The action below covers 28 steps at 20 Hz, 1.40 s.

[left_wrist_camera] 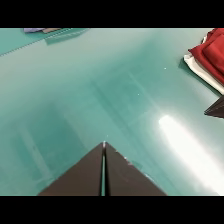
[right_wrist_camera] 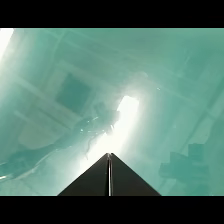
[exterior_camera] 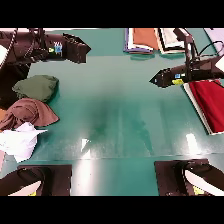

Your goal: Fold the shirts.

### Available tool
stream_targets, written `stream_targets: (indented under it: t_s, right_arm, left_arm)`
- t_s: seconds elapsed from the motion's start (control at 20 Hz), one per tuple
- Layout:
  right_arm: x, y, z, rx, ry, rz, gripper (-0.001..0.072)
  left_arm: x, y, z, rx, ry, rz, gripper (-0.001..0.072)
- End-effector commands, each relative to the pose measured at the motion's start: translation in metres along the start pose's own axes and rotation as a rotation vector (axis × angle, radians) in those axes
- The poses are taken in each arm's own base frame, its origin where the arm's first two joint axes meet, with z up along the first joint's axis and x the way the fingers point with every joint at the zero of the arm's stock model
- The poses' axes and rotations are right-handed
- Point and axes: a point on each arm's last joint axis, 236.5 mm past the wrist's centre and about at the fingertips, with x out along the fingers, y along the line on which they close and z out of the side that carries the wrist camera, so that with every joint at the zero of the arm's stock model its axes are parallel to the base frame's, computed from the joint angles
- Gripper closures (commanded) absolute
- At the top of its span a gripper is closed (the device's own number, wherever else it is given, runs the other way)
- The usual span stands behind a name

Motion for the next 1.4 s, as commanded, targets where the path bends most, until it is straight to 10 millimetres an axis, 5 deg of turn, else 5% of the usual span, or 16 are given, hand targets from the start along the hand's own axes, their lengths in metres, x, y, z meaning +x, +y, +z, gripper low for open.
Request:
stream_targets:
  t_s: [0.0, 0.45, 0.6, 0.8, 1.0, 1.05, 1.1, 1.15, 1.2, 1.35]
  right_arm:
    - [0.0, 0.001, 0.0, -0.001, 0.001, 0.002, 0.0693]
    - [0.0, 0.001, 0.0, 0.0, 0.001, 0.002, 0.0693]
    - [0.0, 0.001, 0.0, -0.001, 0.001, 0.002, 0.0692]
    - [0.0, 0.0, 0.001, 0.0, -0.002, 0.0, 0.0692]
    - [0.0, 0.0, 0.003, 0.0, -0.012, -0.001, 0.0693]
    - [0.0, 0.0, 0.003, 0.001, -0.013, 0.0, 0.0692]
    - [0.0, 0.0, 0.003, 0.0, -0.013, 0.0, 0.0692]
    - [0.0, 0.0, 0.003, 0.001, -0.013, 0.0, 0.0692]
    - [0.0, 0.0, 0.003, 0.001, -0.013, 0.001, 0.0692]
    - [0.0, 0.002, 0.003, 0.003, -0.014, 0.006, 0.0693]
  left_arm:
    - [-0.001, 0.0, 0.001, 0.001, -0.002, -0.001, 0.0684]
    - [-0.001, -0.001, 0.001, 0.0, -0.002, -0.001, 0.0684]
    - [-0.002, -0.002, 0.019, -0.006, -0.078, -0.005, 0.0684]
    - [-0.007, 0.044, 0.024, 0.186, -0.084, 0.181, 0.0684]
    - [-0.009, 0.059, 0.025, 0.233, -0.078, 0.242, 0.0683]
    - [-0.011, 0.076, 0.023, 0.257, -0.058, 0.306, 0.0683]
    - [-0.014, 0.103, 0.017, 0.225, -0.029, 0.385, 0.055]
    - [-0.016, 0.134, 0.008, 0.171, 0.009, 0.46, 0.0227]
    - [-0.018, 0.171, -0.009, 0.089, 0.064, 0.539, 0.0034]
    - [-0.02, 0.275, -0.078, -0.081, 0.277, 0.707, 0.0036]
